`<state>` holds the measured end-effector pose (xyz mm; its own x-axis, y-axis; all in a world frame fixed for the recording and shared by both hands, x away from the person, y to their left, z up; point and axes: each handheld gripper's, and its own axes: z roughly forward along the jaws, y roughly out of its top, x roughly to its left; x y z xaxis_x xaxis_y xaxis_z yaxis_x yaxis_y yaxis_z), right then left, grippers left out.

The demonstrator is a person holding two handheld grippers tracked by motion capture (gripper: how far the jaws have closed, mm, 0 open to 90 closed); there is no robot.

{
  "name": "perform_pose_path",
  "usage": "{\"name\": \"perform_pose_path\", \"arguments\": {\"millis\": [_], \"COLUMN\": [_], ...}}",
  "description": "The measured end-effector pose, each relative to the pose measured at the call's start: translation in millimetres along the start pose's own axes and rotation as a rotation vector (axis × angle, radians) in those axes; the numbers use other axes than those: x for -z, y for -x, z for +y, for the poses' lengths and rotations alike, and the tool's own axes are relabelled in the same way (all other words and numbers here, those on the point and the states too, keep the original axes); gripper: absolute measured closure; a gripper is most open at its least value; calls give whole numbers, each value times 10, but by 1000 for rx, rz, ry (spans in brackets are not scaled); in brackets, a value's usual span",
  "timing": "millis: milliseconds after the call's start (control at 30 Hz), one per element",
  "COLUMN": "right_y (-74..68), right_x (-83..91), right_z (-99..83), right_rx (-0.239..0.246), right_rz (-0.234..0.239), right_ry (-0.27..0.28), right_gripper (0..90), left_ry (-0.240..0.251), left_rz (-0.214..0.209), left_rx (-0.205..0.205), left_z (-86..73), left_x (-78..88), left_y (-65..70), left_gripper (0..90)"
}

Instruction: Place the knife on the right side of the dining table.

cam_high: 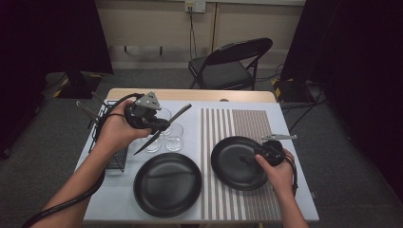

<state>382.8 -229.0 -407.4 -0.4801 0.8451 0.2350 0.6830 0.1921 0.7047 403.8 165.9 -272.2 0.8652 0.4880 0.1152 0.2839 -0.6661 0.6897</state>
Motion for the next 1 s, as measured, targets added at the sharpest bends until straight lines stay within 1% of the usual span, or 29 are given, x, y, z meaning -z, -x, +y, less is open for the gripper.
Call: {"name": "perform_pose_path", "arguments": {"millis": [67, 100, 167, 233, 267, 333, 433, 467, 533, 667, 767, 833, 867, 933, 967, 1000], "right_y": [-12, -15, -22, -36, -42, -68, -111, -123, -153, -214, -257, -286, -298, -324, -336, -345], "right_x": [-7, -12, -13, -8, -4, 4, 14, 16, 18, 20, 22, 28, 30, 29, 27, 24], "right_z": [7, 9, 19, 39, 51, 79, 128, 138, 165, 222, 264, 291, 303, 324, 333, 343], "right_rx": [4, 7, 7, 16, 23, 23, 35, 39, 45, 60, 62, 72, 75, 84, 85, 87], "right_rz": [-2, 1, 8, 5, 5, 0, 20, 17, 29, 40, 60, 60, 62, 61, 67, 74], "right_ry": [-6, -3, -3, -2, 3, 9, 26, 27, 28, 26, 26, 22, 21, 12, 10, 7], "right_gripper": [243, 243, 243, 243, 243, 250, 250, 250, 250, 250, 251, 251, 253, 254, 256, 257], "left_ry": [-6, 1, 0, -1, 4, -3, -2, 0, -4, 2, -7, -5, -2, -9, -9, -8], "left_rz": [-6, -7, -12, -16, -15, -20, -25, -27, -33, -43, -46, -52, -55, -52, -60, -59], "left_rx": [-2, -1, 1, 1, 8, 3, 0, 2, 0, 2, -2, -10, -1, -7, -12, -9], "left_z": [-1, -3, -6, -12, -14, -18, -17, -15, -8, 6, 12, 14, 14, 15, 15, 15], "left_x": [-27, -42, -61, -83, -98, -116, -146, -156, -177, -226, -253, -272, -283, -297, -305, -310], "left_y": [9, 15, 21, 26, 34, 39, 51, 57, 67, 92, 108, 115, 122, 128, 125, 131], "left_gripper": [833, 833, 833, 833, 833, 833, 833, 833, 833, 833, 833, 833, 833, 833, 833, 833]}}
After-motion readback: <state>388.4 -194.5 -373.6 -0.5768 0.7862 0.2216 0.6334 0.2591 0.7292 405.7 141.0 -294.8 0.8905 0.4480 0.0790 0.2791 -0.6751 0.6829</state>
